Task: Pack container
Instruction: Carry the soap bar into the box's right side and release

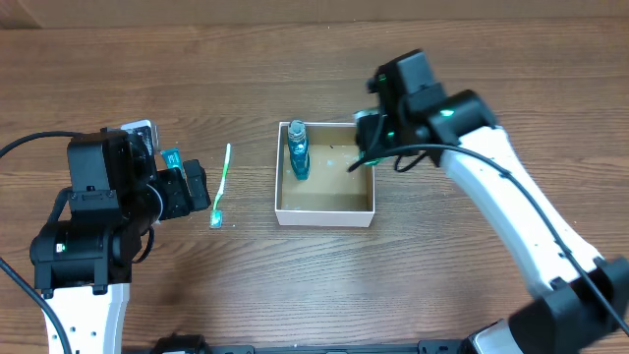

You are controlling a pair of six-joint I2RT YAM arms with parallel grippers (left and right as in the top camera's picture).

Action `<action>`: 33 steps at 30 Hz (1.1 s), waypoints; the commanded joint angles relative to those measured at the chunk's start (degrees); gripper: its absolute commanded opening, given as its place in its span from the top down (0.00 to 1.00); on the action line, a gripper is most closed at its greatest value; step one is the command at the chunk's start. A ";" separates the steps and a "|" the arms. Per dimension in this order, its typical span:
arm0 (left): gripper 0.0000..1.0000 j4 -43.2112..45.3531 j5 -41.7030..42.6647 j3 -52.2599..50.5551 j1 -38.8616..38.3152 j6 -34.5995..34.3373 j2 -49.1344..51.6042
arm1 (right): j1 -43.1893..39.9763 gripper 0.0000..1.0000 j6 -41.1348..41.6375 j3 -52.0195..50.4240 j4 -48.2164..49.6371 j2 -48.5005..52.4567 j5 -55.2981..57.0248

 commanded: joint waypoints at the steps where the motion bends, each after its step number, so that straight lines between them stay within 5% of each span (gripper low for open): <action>1: 0.00 0.24 -0.57 1.27 0.31 -0.63 -0.11 | 1.75 0.59 1.62 0.50 1.60 5.09 1.09; 12: 0.00 0.22 -0.55 1.27 0.31 -0.63 -0.11 | 2.67 0.52 1.99 0.50 5.22 14.29 1.09; 16: 0.00 0.22 -0.55 1.27 0.31 -0.63 -0.11 | 2.67 0.36 1.99 0.50 5.92 14.51 1.09; 21: 0.00 0.20 -0.55 1.27 0.31 -0.63 -0.11 | 2.80 0.33 1.70 0.59 6.05 14.38 1.09; 31: 0.00 0.17 -0.55 1.27 0.31 -0.63 -0.11 | 6.03 0.30 3.08 10.25 -0.59 4.17 11.93; 33: 0.00 0.20 -0.57 1.27 0.31 -0.61 -0.11 | 5.42 0.22 6.69 12.76 -2.89 0.44 16.02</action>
